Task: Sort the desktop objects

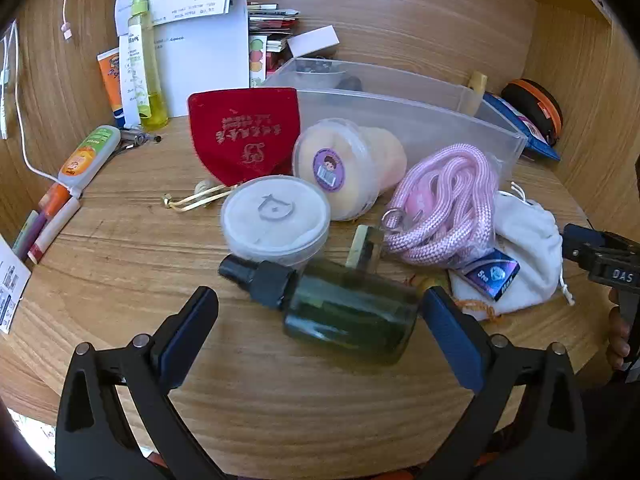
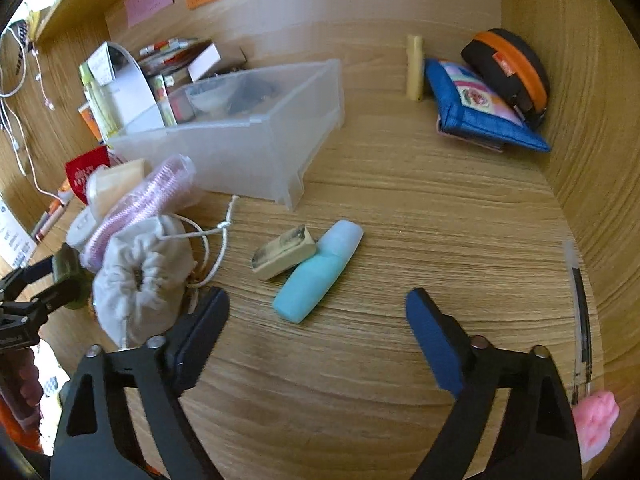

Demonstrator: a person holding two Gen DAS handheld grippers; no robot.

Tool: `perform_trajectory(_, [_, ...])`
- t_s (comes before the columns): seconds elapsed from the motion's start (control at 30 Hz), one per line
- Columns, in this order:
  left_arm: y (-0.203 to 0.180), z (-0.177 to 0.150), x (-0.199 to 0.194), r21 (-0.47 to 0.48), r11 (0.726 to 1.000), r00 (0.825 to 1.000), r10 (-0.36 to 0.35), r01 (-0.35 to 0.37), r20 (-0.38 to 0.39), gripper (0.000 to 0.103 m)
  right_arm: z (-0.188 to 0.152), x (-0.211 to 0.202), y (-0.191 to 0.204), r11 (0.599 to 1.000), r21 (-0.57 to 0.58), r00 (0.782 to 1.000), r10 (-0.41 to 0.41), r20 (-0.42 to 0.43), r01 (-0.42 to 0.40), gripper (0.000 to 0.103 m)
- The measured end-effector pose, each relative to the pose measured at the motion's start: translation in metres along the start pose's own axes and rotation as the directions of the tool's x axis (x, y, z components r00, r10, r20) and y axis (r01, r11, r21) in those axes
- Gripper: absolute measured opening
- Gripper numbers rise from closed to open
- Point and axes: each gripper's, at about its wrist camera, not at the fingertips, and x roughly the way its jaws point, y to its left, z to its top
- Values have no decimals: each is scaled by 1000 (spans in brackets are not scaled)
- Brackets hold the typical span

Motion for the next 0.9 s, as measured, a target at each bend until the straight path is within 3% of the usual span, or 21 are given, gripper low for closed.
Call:
perform_trajectory(0.07, [-2, 1, 2, 4, 1000, 1000, 7, -7, 1, 102, 2, 7, -1, 1000, -3, 1000, -4, -22, 4, 74])
perform_trajectory(0.13, [-3, 2, 5, 5, 1000, 1000, 16, -16, -5, 91, 3, 10, 0, 1000, -10, 999, -23, -28, 23, 70])
perform_trajectory(0.23, [-1, 2, 12, -7, 1000, 1000, 16, -16, -24, 87, 5, 12, -1, 999, -23, 999, -34, -36, 34, 66])
perform_trajectory(0.4, [-3, 1, 15, 1, 999, 999, 45, -45, -11, 84, 5, 19, 7, 993, -79, 995, -89, -45, 85, 58])
perform_trajectory(0.77, [0, -5, 10, 4, 997, 997, 71, -71, 37, 84, 9, 19, 7, 995, -63, 996, -82, -32, 80, 15])
perform_trajectory(0.9, [0, -2, 2, 8, 997, 995, 79, -80, 68, 84, 7, 13, -3, 999, -1, 999, -47, -22, 47, 14])
